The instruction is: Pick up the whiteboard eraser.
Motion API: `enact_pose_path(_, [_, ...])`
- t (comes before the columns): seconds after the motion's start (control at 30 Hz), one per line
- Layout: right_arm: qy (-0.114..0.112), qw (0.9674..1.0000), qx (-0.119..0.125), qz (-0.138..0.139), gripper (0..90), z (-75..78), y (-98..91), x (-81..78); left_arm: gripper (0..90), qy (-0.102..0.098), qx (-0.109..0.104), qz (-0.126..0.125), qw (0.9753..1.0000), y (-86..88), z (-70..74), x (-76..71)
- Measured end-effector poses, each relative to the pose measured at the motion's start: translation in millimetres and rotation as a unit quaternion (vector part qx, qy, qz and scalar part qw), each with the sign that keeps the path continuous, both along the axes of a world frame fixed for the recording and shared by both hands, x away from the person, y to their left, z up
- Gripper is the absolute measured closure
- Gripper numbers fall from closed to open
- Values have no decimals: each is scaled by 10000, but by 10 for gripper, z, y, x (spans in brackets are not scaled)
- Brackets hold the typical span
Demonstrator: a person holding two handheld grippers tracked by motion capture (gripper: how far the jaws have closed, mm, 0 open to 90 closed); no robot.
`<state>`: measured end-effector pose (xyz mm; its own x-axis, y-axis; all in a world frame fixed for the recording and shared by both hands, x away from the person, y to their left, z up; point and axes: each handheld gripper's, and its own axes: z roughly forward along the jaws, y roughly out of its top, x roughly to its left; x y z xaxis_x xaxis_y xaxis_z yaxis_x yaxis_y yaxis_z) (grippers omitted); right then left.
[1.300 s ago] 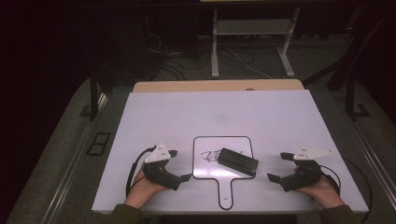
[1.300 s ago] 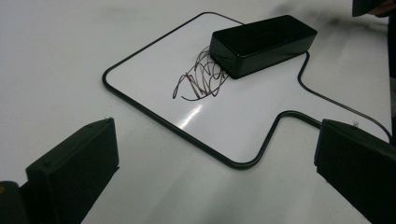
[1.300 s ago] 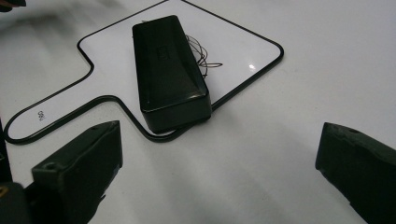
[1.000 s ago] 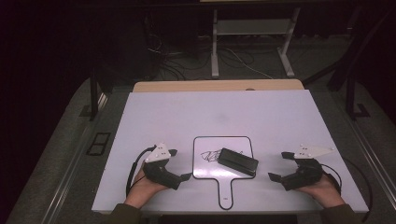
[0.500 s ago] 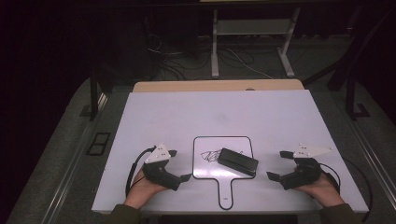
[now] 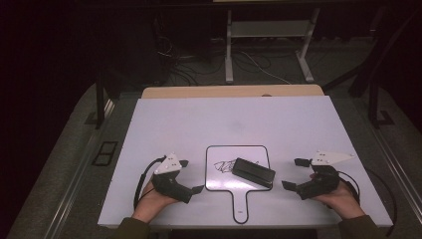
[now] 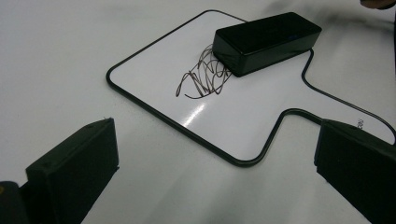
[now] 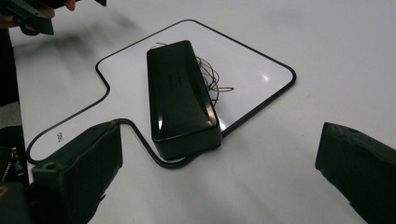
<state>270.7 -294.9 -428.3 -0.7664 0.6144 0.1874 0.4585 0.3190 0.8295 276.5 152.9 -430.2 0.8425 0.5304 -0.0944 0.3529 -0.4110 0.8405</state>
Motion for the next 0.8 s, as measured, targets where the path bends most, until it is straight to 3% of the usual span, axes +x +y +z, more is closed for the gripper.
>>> enact_pose_path(0.3, [51, 9997, 209, 79, 0, 45, 15, 49, 0, -19, -6, 19, 10000, -3, 4, -4])
enact_pose_path(0.53, [96, 9995, -35, 299, 0, 86, 111, 76, 0, -2, -18, 45, 10000, 1, 11, -1])
enact_pose_path(0.8, [95, 9993, -159, 339, 0, 118, 166, 128, 0, -16, 0, 54, 10000, -3, 10, -8])
